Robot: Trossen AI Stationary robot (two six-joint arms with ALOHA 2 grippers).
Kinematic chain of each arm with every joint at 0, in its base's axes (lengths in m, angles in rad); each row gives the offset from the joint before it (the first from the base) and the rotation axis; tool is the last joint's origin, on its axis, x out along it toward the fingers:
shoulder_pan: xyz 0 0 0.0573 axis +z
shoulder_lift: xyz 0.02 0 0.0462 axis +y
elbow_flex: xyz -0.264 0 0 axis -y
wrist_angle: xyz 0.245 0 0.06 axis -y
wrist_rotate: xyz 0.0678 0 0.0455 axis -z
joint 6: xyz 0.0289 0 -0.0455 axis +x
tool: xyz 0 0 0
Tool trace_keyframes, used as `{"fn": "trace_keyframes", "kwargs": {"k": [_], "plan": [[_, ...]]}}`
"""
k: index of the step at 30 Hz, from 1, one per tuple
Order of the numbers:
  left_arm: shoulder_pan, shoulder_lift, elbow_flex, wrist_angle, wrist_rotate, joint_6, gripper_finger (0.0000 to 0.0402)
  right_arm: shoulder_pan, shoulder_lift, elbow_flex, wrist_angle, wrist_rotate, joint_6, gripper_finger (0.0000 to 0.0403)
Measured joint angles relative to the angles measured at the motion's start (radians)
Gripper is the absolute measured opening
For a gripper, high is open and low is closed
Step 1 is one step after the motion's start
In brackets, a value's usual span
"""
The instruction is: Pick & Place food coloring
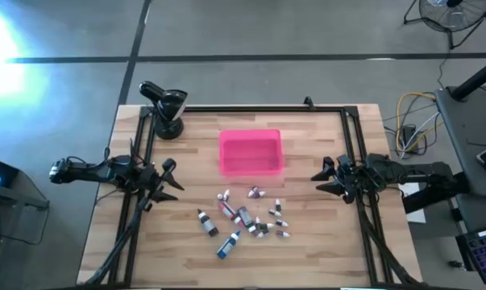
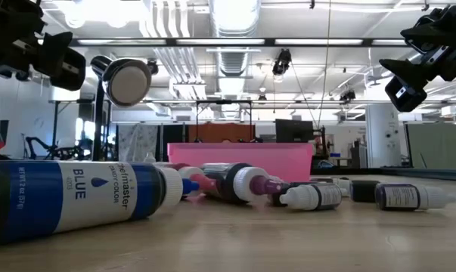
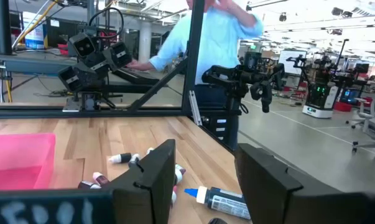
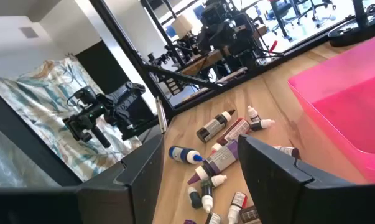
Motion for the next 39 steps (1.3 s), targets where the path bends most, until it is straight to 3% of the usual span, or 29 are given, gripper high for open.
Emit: {"fn": "trace_keyframes", "kwargs": {"k": [25, 31, 36, 39], "plan": [[0.000, 0.000, 0.000, 0.000, 0.000, 0.000, 0.0142, 0.000, 0.000, 0.000, 0.004, 0.013, 0.001, 0.0199], [0.000, 0.000, 0.000, 0.000, 0.000, 0.000, 0.0142, 0.002, 0.024, 0.001, -0.005, 0.070, 0.270, 0.0199], [0.000, 0.004, 0.000, 0.000, 0.000, 0.000, 0.0142, 0.002, 0.168, 0.001, -0.002, 0.008, 0.479, 0.0199], [0.000, 0.006, 0.000, 0.000, 0.000, 0.000, 0.0142, 0.002, 0.280, 0.001, -0.003, 0.023, 0.425, 0.0199]]}}
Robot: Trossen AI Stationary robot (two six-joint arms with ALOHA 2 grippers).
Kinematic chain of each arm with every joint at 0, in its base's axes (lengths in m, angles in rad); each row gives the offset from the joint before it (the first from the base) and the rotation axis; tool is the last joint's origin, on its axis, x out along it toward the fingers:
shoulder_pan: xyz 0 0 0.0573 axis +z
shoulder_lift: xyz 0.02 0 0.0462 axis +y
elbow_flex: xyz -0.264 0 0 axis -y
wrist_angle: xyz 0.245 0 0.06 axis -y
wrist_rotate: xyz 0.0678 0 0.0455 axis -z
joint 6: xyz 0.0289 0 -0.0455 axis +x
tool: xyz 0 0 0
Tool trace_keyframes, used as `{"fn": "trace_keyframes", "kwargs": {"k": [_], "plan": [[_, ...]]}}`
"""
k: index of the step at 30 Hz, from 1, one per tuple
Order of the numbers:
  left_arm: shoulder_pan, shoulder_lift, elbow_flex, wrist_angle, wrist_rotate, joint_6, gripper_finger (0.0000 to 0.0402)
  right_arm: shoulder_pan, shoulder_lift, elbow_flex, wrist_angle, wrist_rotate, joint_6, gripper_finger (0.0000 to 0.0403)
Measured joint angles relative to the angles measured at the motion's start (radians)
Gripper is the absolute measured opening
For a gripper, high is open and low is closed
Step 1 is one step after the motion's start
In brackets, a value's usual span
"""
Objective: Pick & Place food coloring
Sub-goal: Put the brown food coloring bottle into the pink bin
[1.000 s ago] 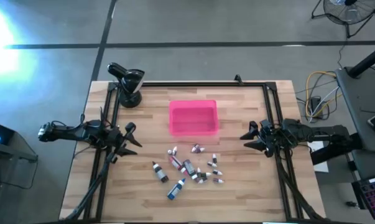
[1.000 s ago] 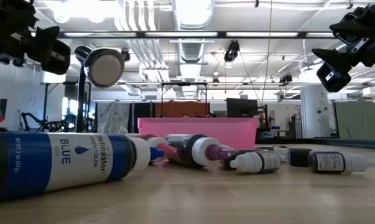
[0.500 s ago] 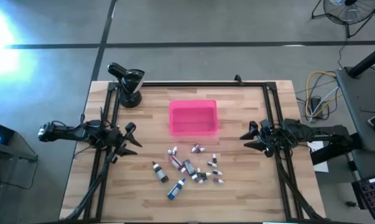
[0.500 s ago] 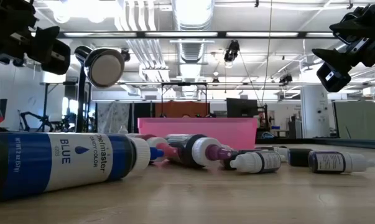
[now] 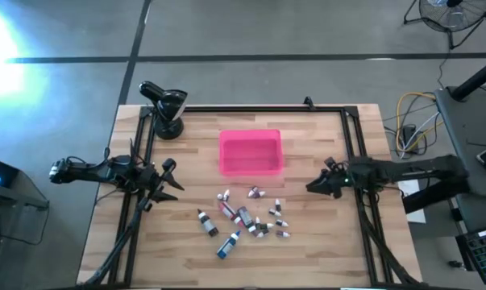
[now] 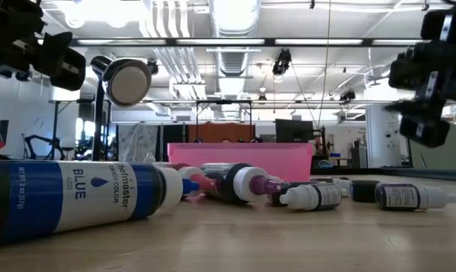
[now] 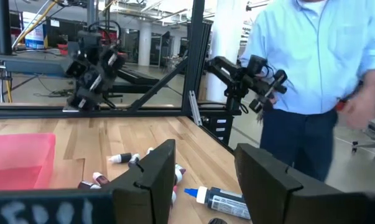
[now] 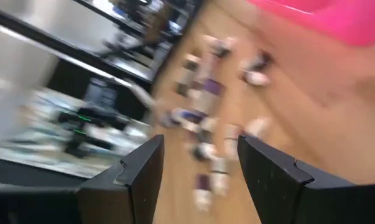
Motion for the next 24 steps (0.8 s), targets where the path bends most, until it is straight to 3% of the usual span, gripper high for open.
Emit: {"fn": "trace_keyframes", "kwargs": {"k": [3, 7, 12, 17, 21, 24], "plan": [[0.000, 0.000, 0.000, 0.000, 0.000, 0.000, 0.0142, 0.000, 0.090, 0.000, 0.043, 0.021, -0.050, 0.0199], [0.000, 0.003, 0.000, 0.000, 0.000, 0.000, 0.0142, 0.000, 0.200, 0.001, 0.095, 0.033, 0.102, 0.0198], [0.000, 0.003, 0.000, 0.000, 0.000, 0.000, 0.0142, 0.009, 0.397, 0.031, 0.106, 0.024, 0.158, 0.0199], [0.000, 0.003, 0.000, 0.000, 0.000, 0.000, 0.0142, 0.012, 0.660, 0.216, 0.063, 0.087, 0.095, 0.0199], [0.000, 0.003, 0.000, 0.000, 0.000, 0.000, 0.0142, 0.011, 0.877, 0.398, -0.152, 0.160, 0.028, 0.0199], [0.000, 0.003, 0.000, 0.000, 0.000, 0.000, 0.0142, 0.011, 1.012, 0.491, -0.246, 0.158, 0.042, 0.0199]]}}
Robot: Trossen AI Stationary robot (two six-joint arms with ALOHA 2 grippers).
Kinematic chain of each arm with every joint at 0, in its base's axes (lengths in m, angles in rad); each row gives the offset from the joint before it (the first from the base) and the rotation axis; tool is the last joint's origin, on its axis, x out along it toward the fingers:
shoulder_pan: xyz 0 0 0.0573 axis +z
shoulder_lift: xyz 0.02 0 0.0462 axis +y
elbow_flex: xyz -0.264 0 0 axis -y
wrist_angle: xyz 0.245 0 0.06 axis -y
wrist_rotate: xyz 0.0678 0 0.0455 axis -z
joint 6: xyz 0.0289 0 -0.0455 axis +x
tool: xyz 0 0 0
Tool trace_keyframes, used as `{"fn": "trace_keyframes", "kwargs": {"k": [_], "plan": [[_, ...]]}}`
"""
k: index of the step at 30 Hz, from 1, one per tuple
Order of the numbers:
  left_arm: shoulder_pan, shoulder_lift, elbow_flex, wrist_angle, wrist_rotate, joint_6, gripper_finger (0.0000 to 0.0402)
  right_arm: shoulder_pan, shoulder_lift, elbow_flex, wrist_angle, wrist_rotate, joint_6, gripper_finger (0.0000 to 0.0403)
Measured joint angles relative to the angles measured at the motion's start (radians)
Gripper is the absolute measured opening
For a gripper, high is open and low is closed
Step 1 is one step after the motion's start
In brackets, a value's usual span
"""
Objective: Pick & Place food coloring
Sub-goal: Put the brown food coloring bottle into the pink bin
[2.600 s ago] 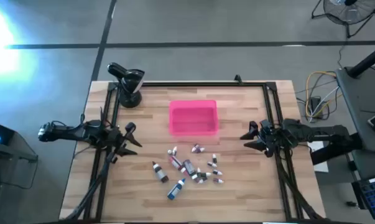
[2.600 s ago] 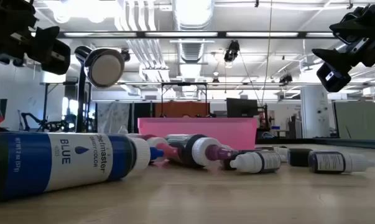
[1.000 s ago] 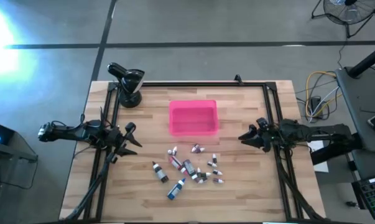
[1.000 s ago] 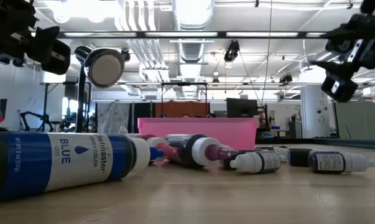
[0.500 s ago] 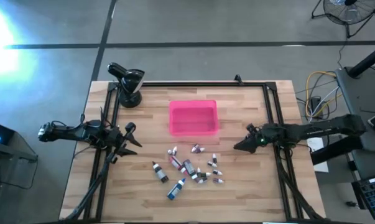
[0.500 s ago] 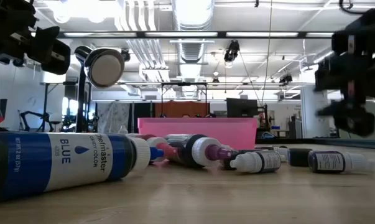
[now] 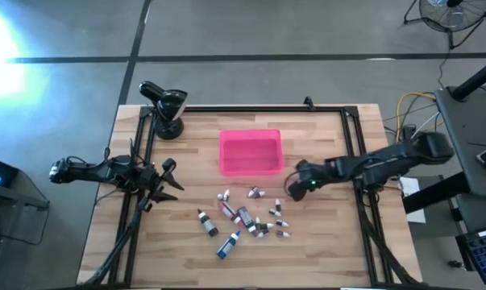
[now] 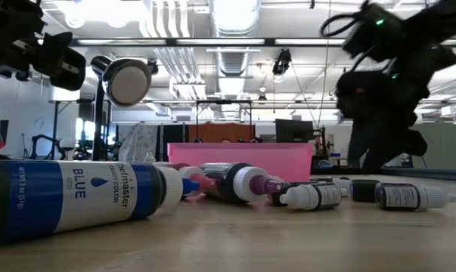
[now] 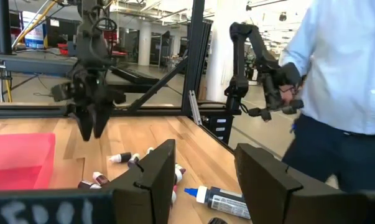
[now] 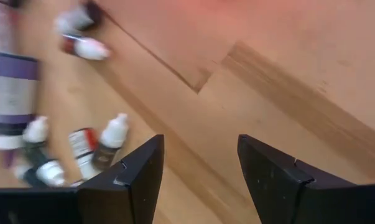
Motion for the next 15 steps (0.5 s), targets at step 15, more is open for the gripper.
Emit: {"fn": "trace_keyframes", "kwargs": {"k": [15], "plan": [[0.000, 0.000, 0.000, 0.000, 0.000, 0.000, 0.0142, 0.100, 0.291, 0.377, -0.329, 0.013, 0.155, 0.0273]]}}
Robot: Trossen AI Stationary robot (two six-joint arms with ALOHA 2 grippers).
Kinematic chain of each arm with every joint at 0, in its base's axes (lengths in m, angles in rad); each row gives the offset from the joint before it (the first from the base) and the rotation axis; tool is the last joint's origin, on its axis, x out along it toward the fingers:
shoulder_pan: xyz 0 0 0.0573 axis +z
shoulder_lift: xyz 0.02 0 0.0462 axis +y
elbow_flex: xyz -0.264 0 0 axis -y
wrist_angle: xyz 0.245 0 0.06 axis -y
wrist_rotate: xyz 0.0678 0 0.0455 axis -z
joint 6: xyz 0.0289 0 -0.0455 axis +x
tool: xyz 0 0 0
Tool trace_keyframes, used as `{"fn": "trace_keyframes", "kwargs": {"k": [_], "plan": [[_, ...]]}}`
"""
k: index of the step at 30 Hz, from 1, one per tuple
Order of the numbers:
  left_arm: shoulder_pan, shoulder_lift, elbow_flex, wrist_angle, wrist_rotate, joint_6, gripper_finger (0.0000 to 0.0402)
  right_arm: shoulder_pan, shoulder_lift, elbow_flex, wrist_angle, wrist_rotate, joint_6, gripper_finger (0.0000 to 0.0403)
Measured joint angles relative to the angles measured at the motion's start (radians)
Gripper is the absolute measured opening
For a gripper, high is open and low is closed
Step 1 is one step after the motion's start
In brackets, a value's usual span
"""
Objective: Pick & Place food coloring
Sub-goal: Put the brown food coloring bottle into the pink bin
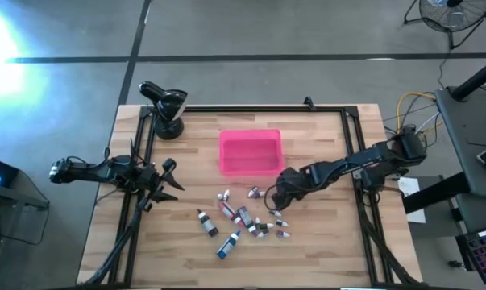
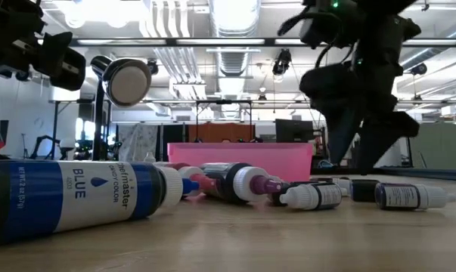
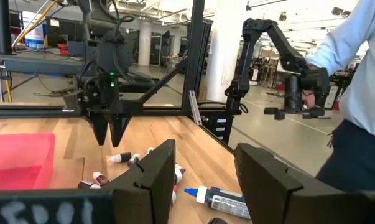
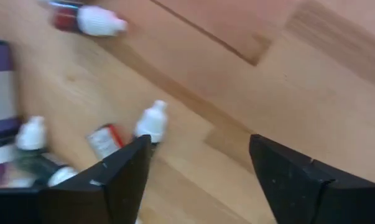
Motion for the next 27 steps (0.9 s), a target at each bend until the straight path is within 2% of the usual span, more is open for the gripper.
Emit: {"fn": "trace_keyframes", "kwargs": {"k": [5, 11, 18, 27], "plan": [[0.000, 0.000, 0.000, 0.000, 0.000, 0.000, 0.0142, 0.003, 0.074, 0.084, -0.008, 0.009, -0.002, 0.0298], [0.000, 0.000, 0.000, 0.000, 0.000, 0.000, 0.0142, 0.004, 0.163, 0.151, -0.053, 0.012, 0.020, 0.0291], [0.000, 0.000, 0.000, 0.000, 0.000, 0.000, 0.0142, 0.004, 0.231, 0.186, -0.080, 0.019, 0.067, 0.0259], [0.000, 0.000, 0.000, 0.000, 0.000, 0.000, 0.0142, 0.005, 0.223, 0.197, -0.128, 0.000, 0.113, 0.0189]]}}
